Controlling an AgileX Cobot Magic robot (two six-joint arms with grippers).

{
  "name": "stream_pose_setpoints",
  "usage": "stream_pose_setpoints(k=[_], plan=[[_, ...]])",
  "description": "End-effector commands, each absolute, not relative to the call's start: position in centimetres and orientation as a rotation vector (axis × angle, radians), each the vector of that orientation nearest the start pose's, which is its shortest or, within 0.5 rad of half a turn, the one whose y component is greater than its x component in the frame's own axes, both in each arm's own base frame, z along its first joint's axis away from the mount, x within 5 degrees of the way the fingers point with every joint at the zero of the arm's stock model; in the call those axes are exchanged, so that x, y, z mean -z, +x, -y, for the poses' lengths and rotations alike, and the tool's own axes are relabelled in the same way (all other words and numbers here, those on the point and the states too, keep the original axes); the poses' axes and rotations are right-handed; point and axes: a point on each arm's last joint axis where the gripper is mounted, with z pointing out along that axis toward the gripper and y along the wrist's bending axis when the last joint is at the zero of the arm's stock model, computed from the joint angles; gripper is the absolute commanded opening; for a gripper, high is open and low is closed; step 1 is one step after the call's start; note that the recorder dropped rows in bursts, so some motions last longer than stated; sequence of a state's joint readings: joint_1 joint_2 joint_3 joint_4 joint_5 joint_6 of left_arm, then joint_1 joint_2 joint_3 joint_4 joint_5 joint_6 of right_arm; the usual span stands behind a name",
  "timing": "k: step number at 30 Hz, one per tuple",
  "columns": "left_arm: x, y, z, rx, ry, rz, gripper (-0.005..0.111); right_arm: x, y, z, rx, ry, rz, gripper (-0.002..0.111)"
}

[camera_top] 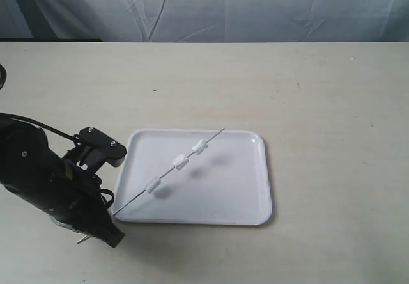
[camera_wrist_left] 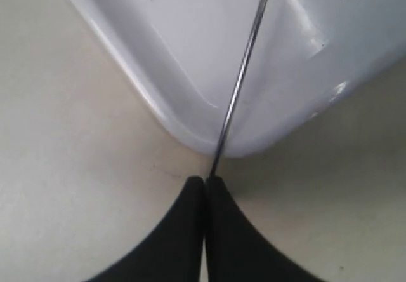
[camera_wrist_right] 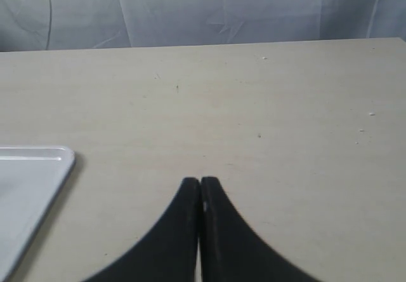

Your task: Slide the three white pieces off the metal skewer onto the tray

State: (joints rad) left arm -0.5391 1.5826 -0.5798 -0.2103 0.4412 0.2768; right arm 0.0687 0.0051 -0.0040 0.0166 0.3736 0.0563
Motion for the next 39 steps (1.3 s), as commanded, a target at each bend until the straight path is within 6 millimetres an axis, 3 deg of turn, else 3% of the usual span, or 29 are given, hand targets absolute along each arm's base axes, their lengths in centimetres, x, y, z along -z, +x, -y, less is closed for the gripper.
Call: stream_pose_setpoints(k=[1, 10, 25, 39], plan=[[-13.2, 19.7, 12.9, 0.187, 0.940, -2.763, 0.000, -18.0, 5.3, -0.4, -0.105, -0.005, -1.848, -0.001], [-13.8, 20.4, 13.2, 0.174, 0.969, -2.735, 0.000, -18.1, 5.3, -0.4, -0.107, -0.003, -1.846, -0.001], [-14.3, 20.6, 13.5, 0.186, 0.974, -2.761, 0.028, -18.1, 5.3, -0.4, -0.107, -0.003, -1.846, -0.001], [-13.9, 20.5, 13.4, 0.181, 0.987, -2.796, 0.029, -18.0, 5.3, -0.4, -0.107, -0.003, -1.850, -0.001]])
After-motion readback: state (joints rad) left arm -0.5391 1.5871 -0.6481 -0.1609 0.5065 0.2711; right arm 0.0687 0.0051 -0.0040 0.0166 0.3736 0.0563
